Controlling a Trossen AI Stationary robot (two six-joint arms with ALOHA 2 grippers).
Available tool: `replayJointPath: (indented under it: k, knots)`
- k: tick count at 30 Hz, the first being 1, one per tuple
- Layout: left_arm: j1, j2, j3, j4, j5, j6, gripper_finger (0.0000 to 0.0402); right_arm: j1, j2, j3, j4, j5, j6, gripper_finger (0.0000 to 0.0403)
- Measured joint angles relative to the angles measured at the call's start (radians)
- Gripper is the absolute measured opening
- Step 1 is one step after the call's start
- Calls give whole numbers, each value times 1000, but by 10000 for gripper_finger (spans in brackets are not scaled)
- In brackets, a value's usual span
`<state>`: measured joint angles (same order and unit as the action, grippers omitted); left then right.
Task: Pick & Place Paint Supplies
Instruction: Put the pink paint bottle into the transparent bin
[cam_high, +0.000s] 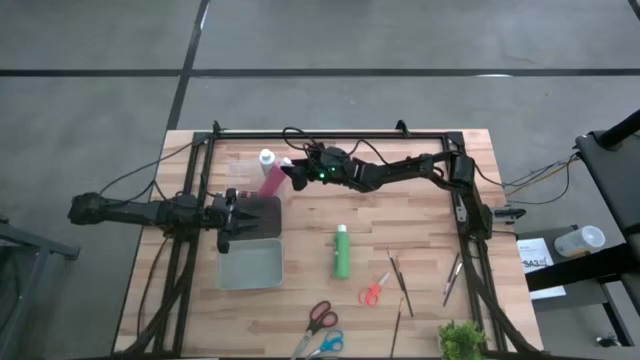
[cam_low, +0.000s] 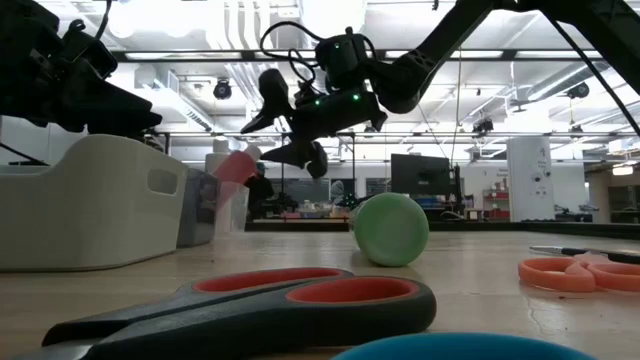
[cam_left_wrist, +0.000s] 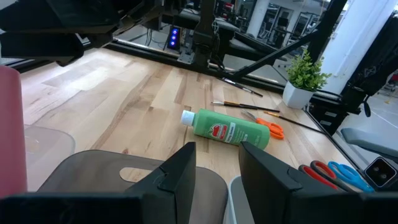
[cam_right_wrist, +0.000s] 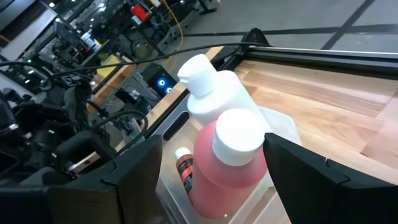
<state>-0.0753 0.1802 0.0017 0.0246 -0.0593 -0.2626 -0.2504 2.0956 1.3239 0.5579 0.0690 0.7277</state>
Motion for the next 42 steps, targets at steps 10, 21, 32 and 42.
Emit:
replayJointPath:
  k: [10, 21, 32, 42]
  knots:
    - [0, 0, 0, 0, 0, 0, 130, 19, 0, 46, -2, -47, -60, 274]
    - [0, 0, 0, 0, 0, 0, 130, 23, 0, 47, -5, -43, -98, 274]
    - [0, 0, 0, 0, 0, 0, 130, 17, 1, 46, -29, -32, -106, 274]
    - [0, 0, 0, 0, 0, 0, 130, 1, 1, 46, -33, -27, -106, 274]
